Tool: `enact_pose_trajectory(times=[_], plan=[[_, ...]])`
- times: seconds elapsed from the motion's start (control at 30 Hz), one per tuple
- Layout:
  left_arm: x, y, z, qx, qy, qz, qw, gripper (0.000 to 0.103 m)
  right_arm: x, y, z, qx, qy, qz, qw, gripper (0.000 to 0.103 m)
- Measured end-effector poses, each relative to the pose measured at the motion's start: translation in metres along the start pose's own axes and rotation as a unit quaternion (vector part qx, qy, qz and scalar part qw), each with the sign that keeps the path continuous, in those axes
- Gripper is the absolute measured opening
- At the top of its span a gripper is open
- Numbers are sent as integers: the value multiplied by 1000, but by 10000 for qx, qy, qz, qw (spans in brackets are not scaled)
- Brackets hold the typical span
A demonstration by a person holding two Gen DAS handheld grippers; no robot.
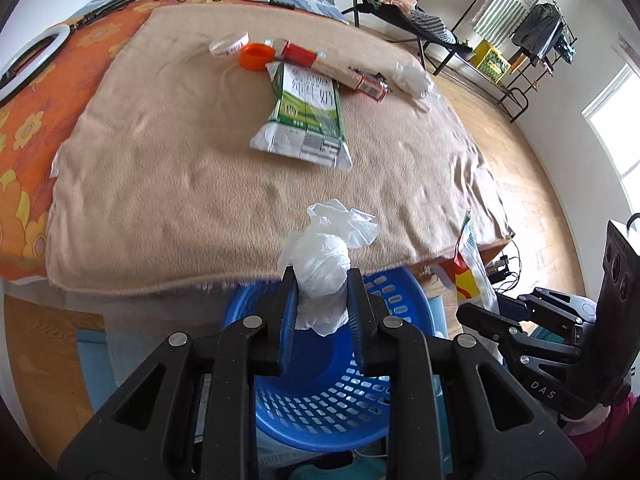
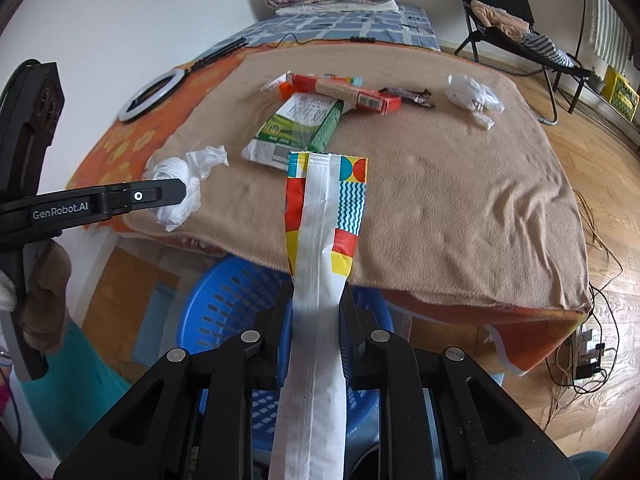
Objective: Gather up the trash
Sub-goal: 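Carry both items down into the blue basket and open both tools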
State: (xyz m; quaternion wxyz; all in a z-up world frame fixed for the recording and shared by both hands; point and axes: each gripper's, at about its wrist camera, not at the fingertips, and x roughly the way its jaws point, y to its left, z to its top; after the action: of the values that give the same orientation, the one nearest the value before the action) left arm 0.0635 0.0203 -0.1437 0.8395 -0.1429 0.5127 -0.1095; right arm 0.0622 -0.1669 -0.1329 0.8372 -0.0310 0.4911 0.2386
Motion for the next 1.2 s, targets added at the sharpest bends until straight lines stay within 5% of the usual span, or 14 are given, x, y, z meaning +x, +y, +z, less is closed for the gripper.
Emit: enact_pose_trajectory(times=[0.33,0.63,0.8,0.93,1.0,1.2], plan=[[39,7,-56,-96,732,34,9973,23,34,7,-41,-141,721,216,9971,18],[50,19,-69,-234,907,173,9954,23,56,14,-56,-268,1101,320,9930,18],[53,27,-72,-295,962,267,9946,47,62,12,-59,-273,1174,303,9922,19],[52,29,-72,-294,928,312,9948,51,65,14,-57,-304,1227,246,9917,30],[51,29,-72,-255,915,338,9949,51,64,14,-57,-326,1202,192,9920,51],[48,26,-66,-163,836,415,9955,51,63,12,-54,-296,1120,122,9932,52]])
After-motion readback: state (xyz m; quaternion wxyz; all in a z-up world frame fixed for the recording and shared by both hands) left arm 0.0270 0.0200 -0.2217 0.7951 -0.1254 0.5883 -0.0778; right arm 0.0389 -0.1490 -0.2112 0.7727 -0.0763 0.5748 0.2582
